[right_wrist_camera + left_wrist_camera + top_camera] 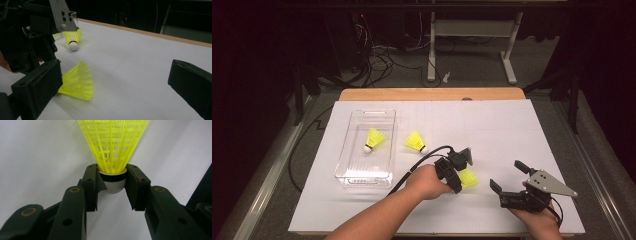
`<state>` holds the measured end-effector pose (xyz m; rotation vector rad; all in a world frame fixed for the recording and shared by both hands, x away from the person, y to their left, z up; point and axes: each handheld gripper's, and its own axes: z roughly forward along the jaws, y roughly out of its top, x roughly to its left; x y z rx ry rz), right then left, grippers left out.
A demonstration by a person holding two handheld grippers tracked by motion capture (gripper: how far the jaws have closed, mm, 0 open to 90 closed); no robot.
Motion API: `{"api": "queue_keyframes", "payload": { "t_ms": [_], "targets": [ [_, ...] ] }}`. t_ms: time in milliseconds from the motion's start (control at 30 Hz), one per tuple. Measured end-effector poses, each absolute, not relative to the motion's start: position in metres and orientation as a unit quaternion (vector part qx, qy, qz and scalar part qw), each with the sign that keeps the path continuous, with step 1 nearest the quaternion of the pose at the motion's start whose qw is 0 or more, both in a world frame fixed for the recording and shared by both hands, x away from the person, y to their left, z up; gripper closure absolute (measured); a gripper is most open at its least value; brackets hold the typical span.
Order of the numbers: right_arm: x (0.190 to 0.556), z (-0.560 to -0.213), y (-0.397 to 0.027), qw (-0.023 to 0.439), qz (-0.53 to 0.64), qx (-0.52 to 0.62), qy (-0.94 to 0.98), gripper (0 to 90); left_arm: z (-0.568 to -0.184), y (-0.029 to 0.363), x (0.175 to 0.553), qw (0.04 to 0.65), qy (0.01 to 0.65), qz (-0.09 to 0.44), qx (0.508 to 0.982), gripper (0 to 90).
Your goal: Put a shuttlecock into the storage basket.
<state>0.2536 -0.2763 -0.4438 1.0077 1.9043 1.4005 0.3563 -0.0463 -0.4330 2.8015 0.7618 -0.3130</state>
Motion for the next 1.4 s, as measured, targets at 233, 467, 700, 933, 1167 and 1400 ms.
{"api": "queue_keyframes", "payload": {
  "t_ms": [233, 467, 700, 933, 1167, 1400],
  "targets": [
    [0.254, -0.444, -0.276, 0.282, 0.523, 0.375, 0.712, 0.1, -0.427, -0.04, 0.357, 0.116, 0.261, -0.103, 0.953, 65.2],
    [0.254, -0.444, -0.275, 0.282, 0.522, 0.375, 0.712, 0.1, -0.419, -0.034, 0.356, 0.115, 0.259, -0.106, 0.953, 65.2],
    [0.253, -0.444, -0.275, 0.282, 0.522, 0.375, 0.713, 0.2, -0.414, -0.027, 0.357, 0.119, 0.262, -0.106, 0.952, 65.2],
    [0.254, -0.445, -0.275, 0.281, 0.521, 0.374, 0.714, 0.1, -0.409, -0.02, 0.357, 0.124, 0.266, -0.107, 0.95, 65.2],
    [0.254, -0.445, -0.275, 0.281, 0.52, 0.374, 0.715, 0.1, -0.406, -0.015, 0.356, 0.125, 0.263, -0.107, 0.951, 65.2],
    [0.253, -0.445, -0.275, 0.28, 0.519, 0.374, 0.715, 0.1, -0.398, -0.002, 0.358, 0.133, 0.271, -0.106, 0.947, 65.2]
  ]
}}
